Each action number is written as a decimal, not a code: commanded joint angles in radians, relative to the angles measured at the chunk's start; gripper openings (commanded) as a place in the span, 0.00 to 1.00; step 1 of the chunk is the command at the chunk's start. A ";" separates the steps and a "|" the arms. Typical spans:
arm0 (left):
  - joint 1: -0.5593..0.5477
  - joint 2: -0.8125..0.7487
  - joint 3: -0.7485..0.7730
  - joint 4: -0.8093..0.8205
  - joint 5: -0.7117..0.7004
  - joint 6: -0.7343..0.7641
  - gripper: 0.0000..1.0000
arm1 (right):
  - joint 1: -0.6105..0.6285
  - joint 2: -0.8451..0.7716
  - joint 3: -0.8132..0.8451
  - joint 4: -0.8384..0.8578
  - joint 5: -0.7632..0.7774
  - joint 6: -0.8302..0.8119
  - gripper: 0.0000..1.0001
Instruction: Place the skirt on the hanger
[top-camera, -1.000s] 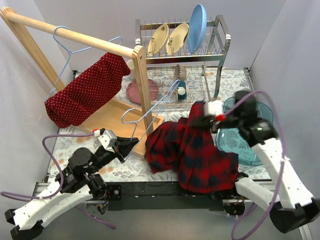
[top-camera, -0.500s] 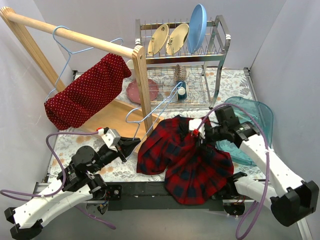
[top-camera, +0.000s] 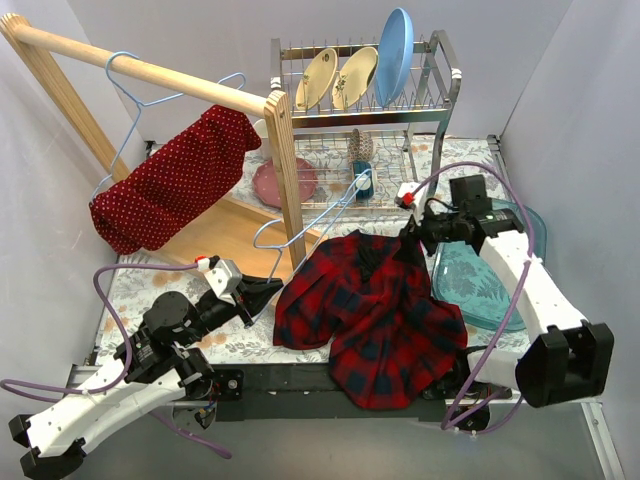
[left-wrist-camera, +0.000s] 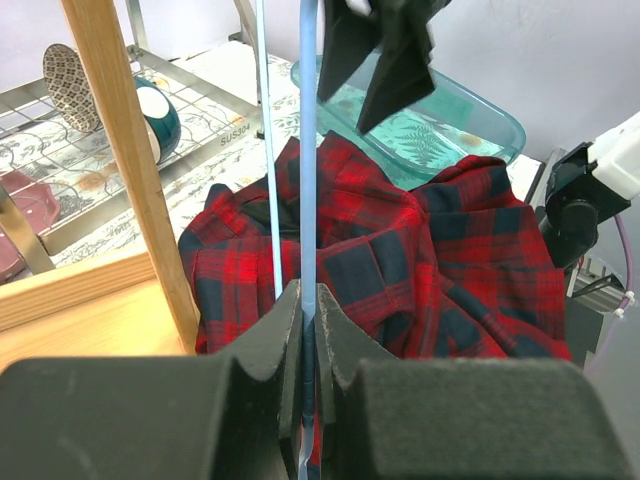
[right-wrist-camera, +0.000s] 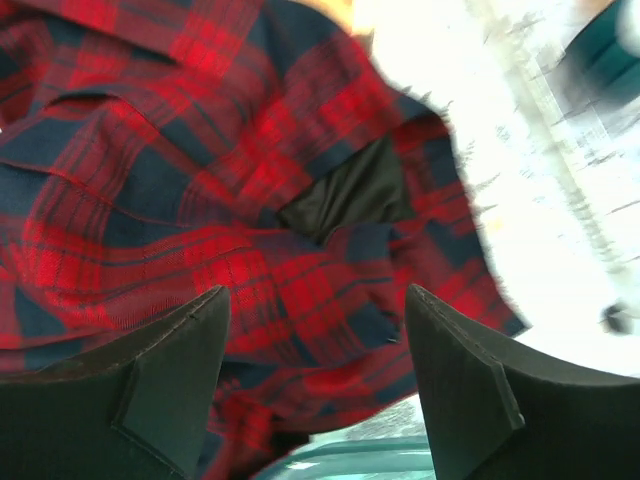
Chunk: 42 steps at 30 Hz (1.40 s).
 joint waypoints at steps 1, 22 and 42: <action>0.006 0.006 0.001 0.023 0.017 0.011 0.00 | 0.080 0.047 -0.010 0.071 0.150 0.189 0.76; 0.006 -0.004 0.001 0.021 0.013 0.011 0.00 | 0.083 0.158 0.098 -0.031 0.016 0.282 0.01; 0.009 -0.035 -0.003 0.029 0.003 0.009 0.00 | 0.096 -0.189 -0.218 -0.436 -0.132 -0.504 0.05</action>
